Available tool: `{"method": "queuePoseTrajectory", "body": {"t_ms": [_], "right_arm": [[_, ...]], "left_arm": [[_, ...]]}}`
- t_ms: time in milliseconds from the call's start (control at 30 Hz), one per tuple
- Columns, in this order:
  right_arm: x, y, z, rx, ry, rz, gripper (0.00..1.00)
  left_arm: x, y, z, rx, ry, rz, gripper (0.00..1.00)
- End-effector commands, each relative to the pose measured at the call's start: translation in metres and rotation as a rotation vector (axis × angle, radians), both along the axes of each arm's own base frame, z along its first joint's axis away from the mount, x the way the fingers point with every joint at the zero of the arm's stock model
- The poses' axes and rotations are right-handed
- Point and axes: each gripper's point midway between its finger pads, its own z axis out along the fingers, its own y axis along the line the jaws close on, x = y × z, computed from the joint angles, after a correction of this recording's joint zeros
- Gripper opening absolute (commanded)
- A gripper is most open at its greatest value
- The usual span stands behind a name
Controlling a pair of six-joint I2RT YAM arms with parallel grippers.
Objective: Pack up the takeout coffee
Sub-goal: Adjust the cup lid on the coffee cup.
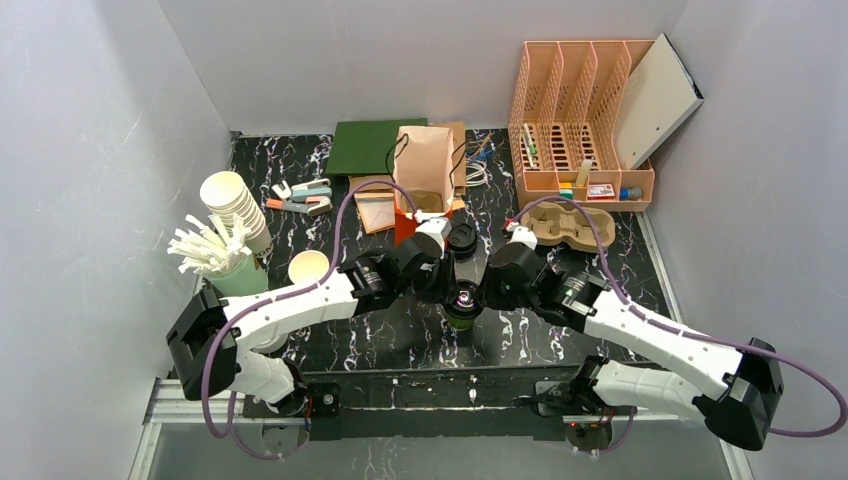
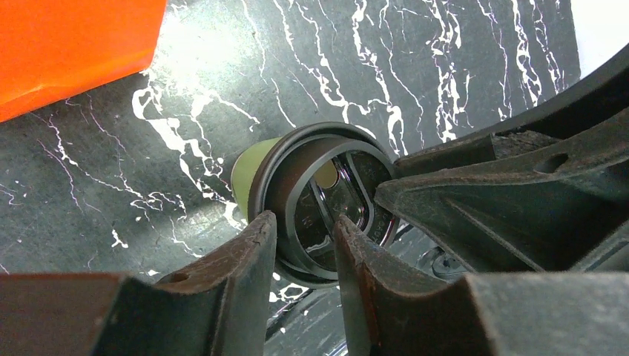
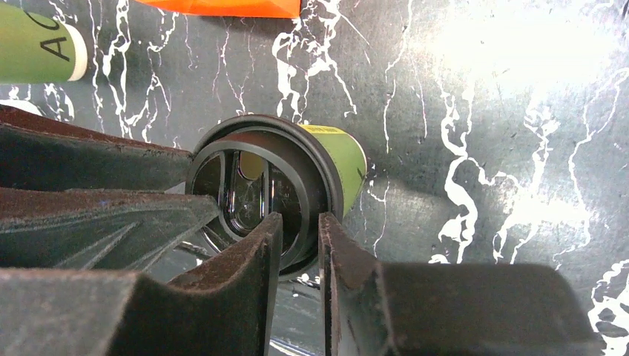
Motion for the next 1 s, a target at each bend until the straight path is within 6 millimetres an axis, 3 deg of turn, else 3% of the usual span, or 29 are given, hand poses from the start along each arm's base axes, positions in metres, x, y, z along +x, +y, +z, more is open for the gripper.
{"method": "queuePoseTrajectory", "body": {"t_ms": [0,200,467,733,967], "right_arm": [[0.005,0.0,0.002,-0.067,-0.026,0.073,0.34],[0.008,0.002,0.013,-0.081,-0.041,0.096,0.38],[0.009,-0.001,0.032,-0.078,-0.055,0.081,0.39],[0.004,0.0,0.026,-0.024,-0.001,0.009,0.33],[0.001,-0.001,0.017,0.033,0.02,-0.044,0.28]], "left_arm": [[0.0,0.008,0.016,0.011,-0.024,0.012,0.35],[0.003,0.008,0.031,0.0,-0.046,0.02,0.42],[0.004,0.017,0.047,0.004,-0.066,0.05,0.43],[0.0,0.023,0.03,0.012,-0.01,0.097,0.26],[0.003,0.034,0.018,-0.022,-0.019,0.186,0.21]]}}
